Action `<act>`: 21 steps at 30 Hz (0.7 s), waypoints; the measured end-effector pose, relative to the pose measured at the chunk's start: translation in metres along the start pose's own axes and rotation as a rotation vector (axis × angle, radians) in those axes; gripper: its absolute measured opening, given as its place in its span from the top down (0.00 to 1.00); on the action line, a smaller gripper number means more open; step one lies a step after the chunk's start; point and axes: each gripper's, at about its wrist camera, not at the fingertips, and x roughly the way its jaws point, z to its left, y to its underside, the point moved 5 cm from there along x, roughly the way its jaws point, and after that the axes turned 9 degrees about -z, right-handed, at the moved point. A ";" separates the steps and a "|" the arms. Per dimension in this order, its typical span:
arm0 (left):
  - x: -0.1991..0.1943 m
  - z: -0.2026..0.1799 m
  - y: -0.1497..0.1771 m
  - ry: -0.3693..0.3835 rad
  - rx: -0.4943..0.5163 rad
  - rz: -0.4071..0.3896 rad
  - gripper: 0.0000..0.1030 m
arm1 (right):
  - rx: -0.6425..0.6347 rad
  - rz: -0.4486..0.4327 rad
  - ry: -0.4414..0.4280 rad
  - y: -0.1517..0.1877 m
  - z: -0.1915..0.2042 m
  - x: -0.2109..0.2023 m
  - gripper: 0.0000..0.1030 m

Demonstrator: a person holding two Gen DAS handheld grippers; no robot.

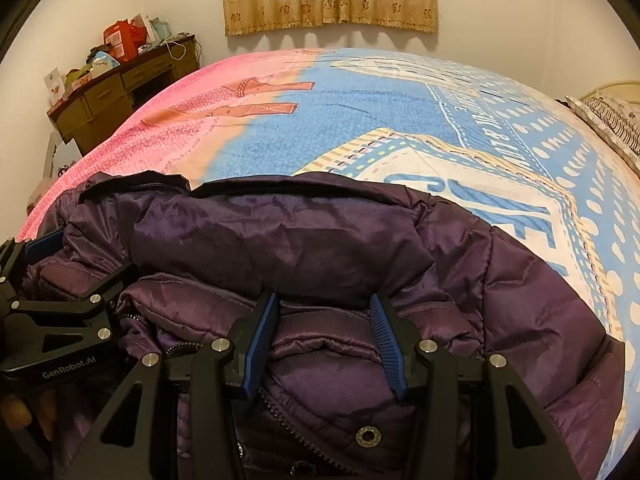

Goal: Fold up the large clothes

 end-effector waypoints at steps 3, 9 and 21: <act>0.002 0.001 -0.001 0.010 -0.011 0.006 0.00 | 0.001 0.000 0.000 0.001 0.000 0.000 0.52; 0.005 0.003 -0.001 0.024 -0.025 0.017 0.00 | -0.005 0.001 0.006 0.001 0.001 0.001 0.52; 0.005 0.003 -0.001 0.026 -0.027 0.017 0.00 | -0.004 0.002 0.006 0.001 0.001 0.001 0.52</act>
